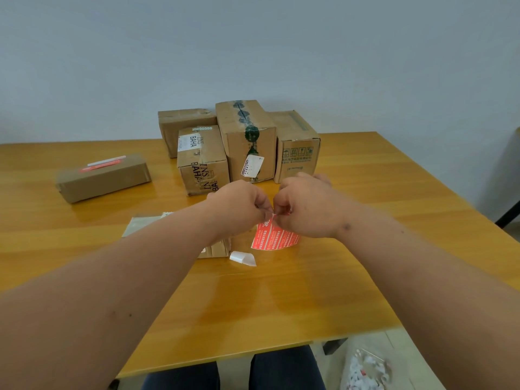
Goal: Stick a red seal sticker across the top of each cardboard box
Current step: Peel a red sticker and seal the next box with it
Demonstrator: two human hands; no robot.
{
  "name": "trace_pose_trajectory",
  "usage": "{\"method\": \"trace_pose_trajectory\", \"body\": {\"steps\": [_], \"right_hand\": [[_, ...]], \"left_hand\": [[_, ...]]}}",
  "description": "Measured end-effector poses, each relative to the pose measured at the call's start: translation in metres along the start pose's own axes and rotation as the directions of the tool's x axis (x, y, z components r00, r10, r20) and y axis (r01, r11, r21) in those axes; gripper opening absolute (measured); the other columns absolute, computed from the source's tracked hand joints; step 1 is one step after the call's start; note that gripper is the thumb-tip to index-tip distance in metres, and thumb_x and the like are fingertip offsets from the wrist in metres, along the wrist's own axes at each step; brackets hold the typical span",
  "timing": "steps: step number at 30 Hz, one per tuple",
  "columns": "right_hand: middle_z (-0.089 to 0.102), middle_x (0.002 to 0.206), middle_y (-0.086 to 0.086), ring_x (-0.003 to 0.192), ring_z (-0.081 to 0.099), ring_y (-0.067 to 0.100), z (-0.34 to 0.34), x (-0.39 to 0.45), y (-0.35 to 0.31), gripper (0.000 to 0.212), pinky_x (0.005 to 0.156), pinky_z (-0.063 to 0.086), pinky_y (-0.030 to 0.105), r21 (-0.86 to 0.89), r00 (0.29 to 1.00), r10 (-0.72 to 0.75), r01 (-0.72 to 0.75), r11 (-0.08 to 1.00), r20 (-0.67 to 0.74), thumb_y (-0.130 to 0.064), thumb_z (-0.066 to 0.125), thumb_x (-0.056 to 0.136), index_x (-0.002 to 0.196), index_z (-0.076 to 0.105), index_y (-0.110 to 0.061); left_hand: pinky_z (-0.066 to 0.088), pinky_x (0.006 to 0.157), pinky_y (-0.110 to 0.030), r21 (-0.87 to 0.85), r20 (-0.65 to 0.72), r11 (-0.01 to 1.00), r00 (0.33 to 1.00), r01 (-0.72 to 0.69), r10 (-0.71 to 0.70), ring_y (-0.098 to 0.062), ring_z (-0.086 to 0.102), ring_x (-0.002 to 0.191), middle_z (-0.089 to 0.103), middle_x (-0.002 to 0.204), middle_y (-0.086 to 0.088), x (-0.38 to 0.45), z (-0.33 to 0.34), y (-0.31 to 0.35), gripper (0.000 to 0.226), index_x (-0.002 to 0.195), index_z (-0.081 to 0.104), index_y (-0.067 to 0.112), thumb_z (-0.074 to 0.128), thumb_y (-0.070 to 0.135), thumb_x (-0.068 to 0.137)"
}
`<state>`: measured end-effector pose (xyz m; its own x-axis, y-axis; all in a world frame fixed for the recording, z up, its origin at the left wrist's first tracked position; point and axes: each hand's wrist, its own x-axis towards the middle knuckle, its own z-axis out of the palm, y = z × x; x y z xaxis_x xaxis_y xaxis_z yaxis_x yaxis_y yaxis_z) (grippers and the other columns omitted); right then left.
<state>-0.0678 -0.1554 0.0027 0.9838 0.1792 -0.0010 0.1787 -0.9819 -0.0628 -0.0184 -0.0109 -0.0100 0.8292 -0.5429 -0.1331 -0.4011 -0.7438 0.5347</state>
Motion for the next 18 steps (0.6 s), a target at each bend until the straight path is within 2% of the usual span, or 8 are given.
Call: {"method": "trace_pose_trajectory", "body": {"steps": [4, 8, 12, 18], "right_hand": [[0.051, 0.094, -0.008, 0.106, 0.046, 0.019, -0.0005, -0.0005, -0.0005, 0.017, 0.1, 0.028, 0.043, 0.018, 0.999, -0.021, 0.022, 1.0, -0.025, -0.032, 0.061, 0.088, 0.073, 0.053, -0.033], [0.05, 0.09, -0.01, 0.102, 0.048, 0.016, 0.0006, -0.0011, 0.0, 0.018, 0.1, 0.028, 0.044, 0.014, 0.997, -0.039, 0.04, 0.999, -0.063, -0.029, 0.062, 0.087, 0.07, 0.055, -0.031], [0.05, 0.088, -0.011, 0.098, 0.049, 0.014, 0.0035, -0.0009, 0.0001, 0.018, 0.097, 0.027, 0.044, -0.003, 0.994, -0.062, 0.062, 0.998, -0.094, -0.029, 0.06, 0.088, 0.07, 0.056, -0.03], [0.055, 0.088, -0.011, 0.095, 0.051, 0.013, 0.0037, 0.0024, 0.0049, 0.019, 0.098, 0.026, 0.041, 0.028, 0.997, 0.023, -0.021, 0.999, -0.069, -0.046, 0.068, 0.082, 0.076, 0.061, -0.029]], "left_hand": [[0.05, 0.093, -0.043, -0.018, -0.01, 1.0, 1.0, -0.015, 0.015, -0.015, 0.064, 0.093, 0.071, 0.09, 0.006, 0.0004, -0.0001, -0.0004, 0.009, 0.091, 0.073, 0.027, 0.065, 0.028, 0.091], [0.052, 0.08, -0.029, -0.114, -0.015, 0.993, 1.0, -0.017, 0.016, -0.015, 0.064, 0.092, 0.071, 0.091, 0.0, 0.0001, -0.0004, -0.0011, 0.01, 0.094, 0.074, 0.019, 0.065, 0.021, 0.091], [0.047, 0.073, -0.022, -0.179, -0.011, 0.984, 1.0, -0.005, 0.003, -0.018, 0.063, 0.093, 0.07, 0.092, -0.004, 0.0, -0.0009, -0.0037, 0.009, 0.092, 0.073, 0.015, 0.065, 0.017, 0.09], [0.047, 0.073, -0.021, -0.232, -0.002, 0.973, 1.0, -0.001, 0.0, -0.019, 0.065, 0.092, 0.071, 0.089, -0.003, -0.0009, -0.0062, -0.0027, 0.008, 0.089, 0.073, 0.016, 0.066, 0.017, 0.09]]}}
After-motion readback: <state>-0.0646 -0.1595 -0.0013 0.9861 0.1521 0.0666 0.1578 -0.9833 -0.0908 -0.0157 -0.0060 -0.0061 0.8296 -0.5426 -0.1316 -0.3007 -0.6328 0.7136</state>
